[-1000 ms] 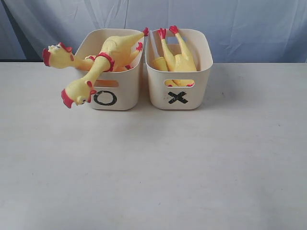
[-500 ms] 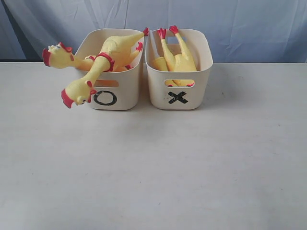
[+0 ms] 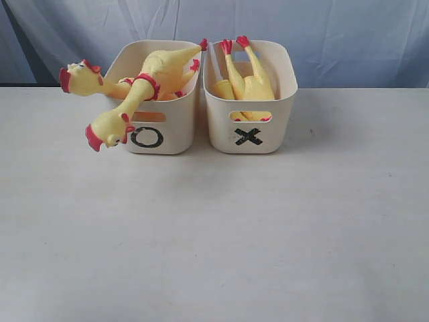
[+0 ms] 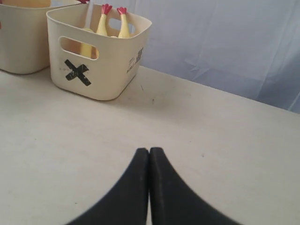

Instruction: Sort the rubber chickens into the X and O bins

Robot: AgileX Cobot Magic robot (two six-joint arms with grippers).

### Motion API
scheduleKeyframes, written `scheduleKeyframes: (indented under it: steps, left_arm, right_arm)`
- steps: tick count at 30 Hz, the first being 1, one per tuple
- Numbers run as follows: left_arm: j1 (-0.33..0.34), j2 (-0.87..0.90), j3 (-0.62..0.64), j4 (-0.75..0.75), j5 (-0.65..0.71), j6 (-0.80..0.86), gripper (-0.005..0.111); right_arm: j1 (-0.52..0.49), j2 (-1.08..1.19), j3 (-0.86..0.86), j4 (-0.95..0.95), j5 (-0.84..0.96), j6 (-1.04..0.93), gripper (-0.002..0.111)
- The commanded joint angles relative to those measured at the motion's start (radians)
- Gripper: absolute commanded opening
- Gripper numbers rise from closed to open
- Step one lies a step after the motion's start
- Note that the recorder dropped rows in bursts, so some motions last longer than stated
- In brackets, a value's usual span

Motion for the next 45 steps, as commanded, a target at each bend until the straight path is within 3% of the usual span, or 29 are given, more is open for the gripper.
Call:
scheduleKeyframes:
  steps: [1,8,35,45]
  left_arm:
    - [-0.002,-0.005,0.005,0.000,0.002,-0.001,0.000]
    - [-0.002,-0.005,0.005,0.000,0.002,-0.001,0.000]
    - [0.000,-0.005,0.005,0.000,0.008,0.000,0.000]
    - [0.089,-0.005,0.005,-0.004,0.010,0.000,0.000]
  right_arm:
    - [-0.006,-0.005,0.002,0.004,-0.014,0.031,-0.001]
    - [-0.006,-0.005,0.002,0.007,-0.014,0.135,-0.001]
    - [-0.006,-0.005,0.002,-0.045,-0.007,0.135,-0.001]
    - [-0.004,-0.005,0.002,-0.057,-0.007,0.135,-0.001]
